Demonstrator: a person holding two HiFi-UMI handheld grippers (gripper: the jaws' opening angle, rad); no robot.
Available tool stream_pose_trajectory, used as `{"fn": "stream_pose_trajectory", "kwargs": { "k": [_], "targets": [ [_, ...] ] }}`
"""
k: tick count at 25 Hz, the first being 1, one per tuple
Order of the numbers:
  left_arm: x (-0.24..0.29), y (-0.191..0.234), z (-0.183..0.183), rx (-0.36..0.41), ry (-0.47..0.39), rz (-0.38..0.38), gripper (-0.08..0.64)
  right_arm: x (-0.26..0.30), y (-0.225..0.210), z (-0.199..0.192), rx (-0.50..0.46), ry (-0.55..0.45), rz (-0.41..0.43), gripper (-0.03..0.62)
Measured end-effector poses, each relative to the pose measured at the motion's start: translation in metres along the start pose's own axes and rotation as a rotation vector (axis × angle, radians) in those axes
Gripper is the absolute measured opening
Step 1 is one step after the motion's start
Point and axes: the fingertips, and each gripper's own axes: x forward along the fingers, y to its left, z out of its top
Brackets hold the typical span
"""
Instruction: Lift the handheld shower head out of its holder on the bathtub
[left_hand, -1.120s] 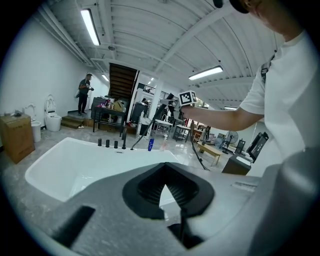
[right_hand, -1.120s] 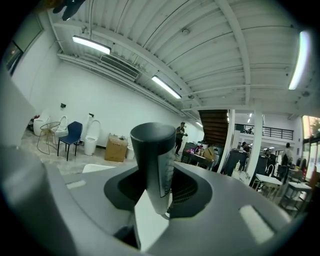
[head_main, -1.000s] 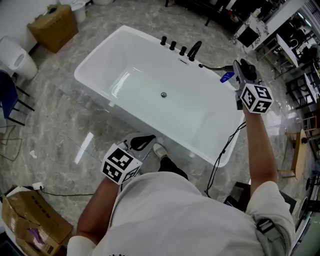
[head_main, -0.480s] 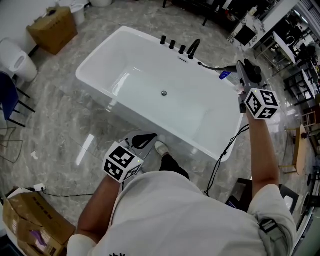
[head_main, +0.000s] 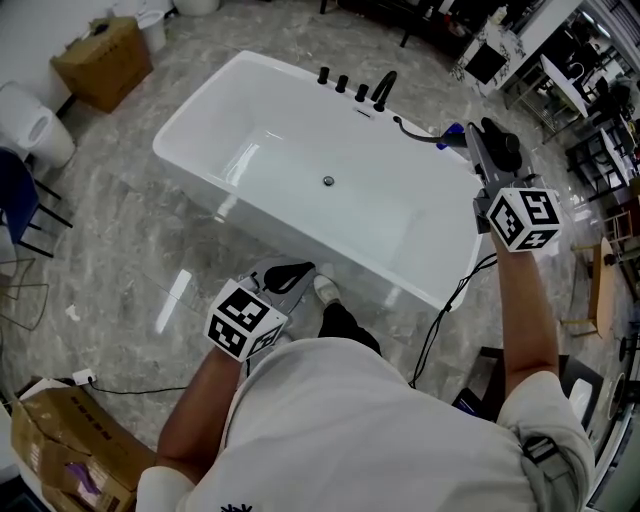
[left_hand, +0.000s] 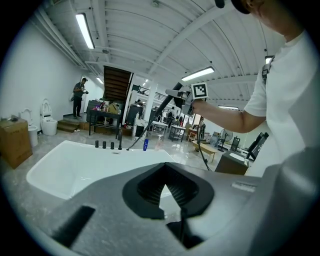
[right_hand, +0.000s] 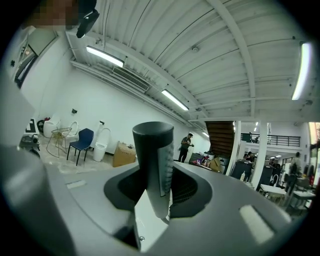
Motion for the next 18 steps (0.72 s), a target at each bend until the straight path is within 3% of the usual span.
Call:
{"fn": "stream_pose_trajectory", "kwargs": {
  "k": [18],
  "targets": [
    [-0.02,0.005,-0.007,-0.004,-0.014,0.007,0.006,-0.013,0.055,-0.033,0.045,0.065,0.044,0.129]
  ]
}}
